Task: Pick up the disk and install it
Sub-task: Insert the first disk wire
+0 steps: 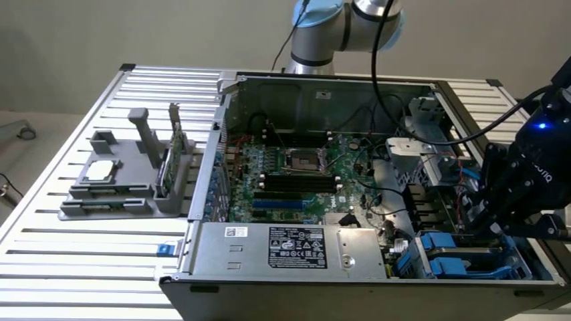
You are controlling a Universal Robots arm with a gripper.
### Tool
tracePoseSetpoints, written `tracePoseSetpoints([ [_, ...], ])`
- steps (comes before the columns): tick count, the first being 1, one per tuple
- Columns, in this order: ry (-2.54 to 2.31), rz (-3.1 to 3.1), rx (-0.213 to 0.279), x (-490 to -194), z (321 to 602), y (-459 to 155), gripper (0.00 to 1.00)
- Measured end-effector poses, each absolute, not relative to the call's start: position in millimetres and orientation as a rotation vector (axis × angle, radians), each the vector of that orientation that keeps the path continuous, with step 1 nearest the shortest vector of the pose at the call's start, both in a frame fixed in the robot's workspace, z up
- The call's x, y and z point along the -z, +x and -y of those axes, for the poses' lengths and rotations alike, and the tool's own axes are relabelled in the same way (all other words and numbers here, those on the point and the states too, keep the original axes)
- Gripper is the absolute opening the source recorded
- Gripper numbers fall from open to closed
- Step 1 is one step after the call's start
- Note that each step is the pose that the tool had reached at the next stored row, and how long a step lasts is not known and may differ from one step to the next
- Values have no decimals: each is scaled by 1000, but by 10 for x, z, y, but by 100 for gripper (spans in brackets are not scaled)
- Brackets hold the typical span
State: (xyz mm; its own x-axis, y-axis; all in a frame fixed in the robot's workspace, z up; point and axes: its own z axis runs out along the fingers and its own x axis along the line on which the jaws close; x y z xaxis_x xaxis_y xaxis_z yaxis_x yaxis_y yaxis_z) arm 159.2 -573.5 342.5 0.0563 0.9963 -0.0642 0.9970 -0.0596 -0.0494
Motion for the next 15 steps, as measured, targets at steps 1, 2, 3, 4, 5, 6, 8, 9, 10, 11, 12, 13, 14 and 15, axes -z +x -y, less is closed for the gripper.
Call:
tracePoseSetpoints([
  [1,2272,-2154,126,-3424,5735,1592,16],
  [2,2266,-2160,126,-3424,5736,1592,16],
  [3,2261,-2166,125,-3422,5735,1592,16],
  [4,2256,-2171,125,-3421,5736,1592,16],
  [5,2251,-2176,124,-3420,5736,1592,16],
  [6,2246,-2182,124,-3418,5736,1592,16],
  [8,2236,-2192,123,-3416,5736,1592,16],
  [9,2232,-2197,122,-3415,5737,1592,16],
  [10,2228,-2202,122,-3413,5737,1592,16],
  [11,2223,-2207,121,-3412,5737,1592,16],
  [12,2219,-2211,120,-3411,5738,1592,16],
  [13,2215,-2216,120,-3410,5741,1592,16],
  [14,2212,-2220,119,-3408,5744,1592,16],
  [15,2208,-2224,118,-3407,5747,1592,16],
])
